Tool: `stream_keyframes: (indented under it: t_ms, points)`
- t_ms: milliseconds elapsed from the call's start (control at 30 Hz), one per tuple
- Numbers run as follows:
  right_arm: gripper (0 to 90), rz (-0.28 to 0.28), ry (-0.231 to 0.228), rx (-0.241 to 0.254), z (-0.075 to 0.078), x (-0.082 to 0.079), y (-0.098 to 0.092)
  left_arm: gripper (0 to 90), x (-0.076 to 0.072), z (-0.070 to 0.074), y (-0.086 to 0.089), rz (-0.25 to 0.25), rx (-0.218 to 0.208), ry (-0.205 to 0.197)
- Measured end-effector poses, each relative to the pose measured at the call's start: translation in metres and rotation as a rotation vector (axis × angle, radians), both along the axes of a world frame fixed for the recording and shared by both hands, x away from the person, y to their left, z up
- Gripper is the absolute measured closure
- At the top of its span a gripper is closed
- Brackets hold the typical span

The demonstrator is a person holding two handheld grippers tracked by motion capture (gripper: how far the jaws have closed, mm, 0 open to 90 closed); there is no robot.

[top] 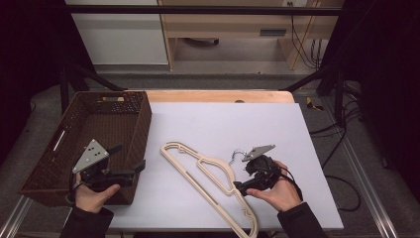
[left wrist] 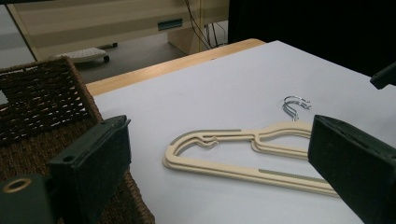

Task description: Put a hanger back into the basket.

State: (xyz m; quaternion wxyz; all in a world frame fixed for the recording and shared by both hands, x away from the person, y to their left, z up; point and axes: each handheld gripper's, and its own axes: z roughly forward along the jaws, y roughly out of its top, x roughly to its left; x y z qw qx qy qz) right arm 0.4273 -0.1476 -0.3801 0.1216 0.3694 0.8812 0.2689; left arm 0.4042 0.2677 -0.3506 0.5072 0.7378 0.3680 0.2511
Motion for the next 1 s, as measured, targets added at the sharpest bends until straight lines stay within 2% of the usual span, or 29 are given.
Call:
stream_keyframes:
  t_ms: [167, 233, 300, 333, 367, 467, 533, 567, 667, 700, 900, 933, 1000]
  points:
    - [19.6, -0.001, 0.035, -0.027, -0.007, 0.001, 0.004, 5.4, 0.000, -0.001, -0.002, -0.004, 0.011, 0.005]
    - [23.2, 0.005, 0.072, -0.059, -0.014, 0.002, 0.006, 5.4, 0.000, -0.001, -0.003, -0.005, 0.012, 0.006]
    - [24.6, 0.002, 0.089, -0.069, -0.017, 0.002, 0.007, 5.4, 0.001, -0.001, -0.003, -0.006, 0.016, 0.007]
    - [27.9, 0.008, 0.112, -0.091, -0.022, 0.003, 0.008, 5.4, 0.001, -0.002, -0.004, -0.007, 0.016, 0.008]
    - [27.9, 0.008, 0.112, -0.091, -0.022, 0.003, 0.008, 5.4, 0.001, -0.002, -0.004, -0.008, 0.018, 0.008]
    - [34.4, 0.003, 0.158, -0.107, -0.029, 0.005, 0.010, 5.4, 0.001, -0.002, -0.005, -0.010, 0.017, 0.011]
    - [38.9, 0.024, 0.165, -0.116, -0.034, 0.007, 0.011, 5.4, 0.001, -0.003, -0.006, -0.012, 0.021, 0.011]
    - [40.7, 0.005, 0.191, -0.116, -0.035, 0.006, 0.012, 5.4, 0.001, -0.003, -0.006, -0.013, 0.022, 0.012]
    - [45.8, 0.032, 0.223, -0.140, -0.042, 0.009, 0.015, 5.4, 0.001, -0.003, -0.006, -0.014, 0.023, 0.012]
    - [49.6, 0.028, 0.247, -0.155, -0.045, 0.010, 0.018, 5.5, 0.001, -0.003, -0.006, -0.014, 0.022, 0.013]
    - [58.1, 0.028, 0.290, -0.179, -0.053, 0.013, 0.023, 5.5, 0.001, -0.003, -0.006, -0.016, 0.025, 0.016]
    - [60.0, 0.015, 0.299, -0.177, -0.053, 0.013, 0.024, 5.5, 0.001, -0.003, -0.007, -0.016, 0.026, 0.016]
    - [62.6, 0.031, 0.297, -0.184, -0.055, 0.014, 0.023, 5.5, 0.001, -0.003, -0.007, -0.016, 0.028, 0.016]
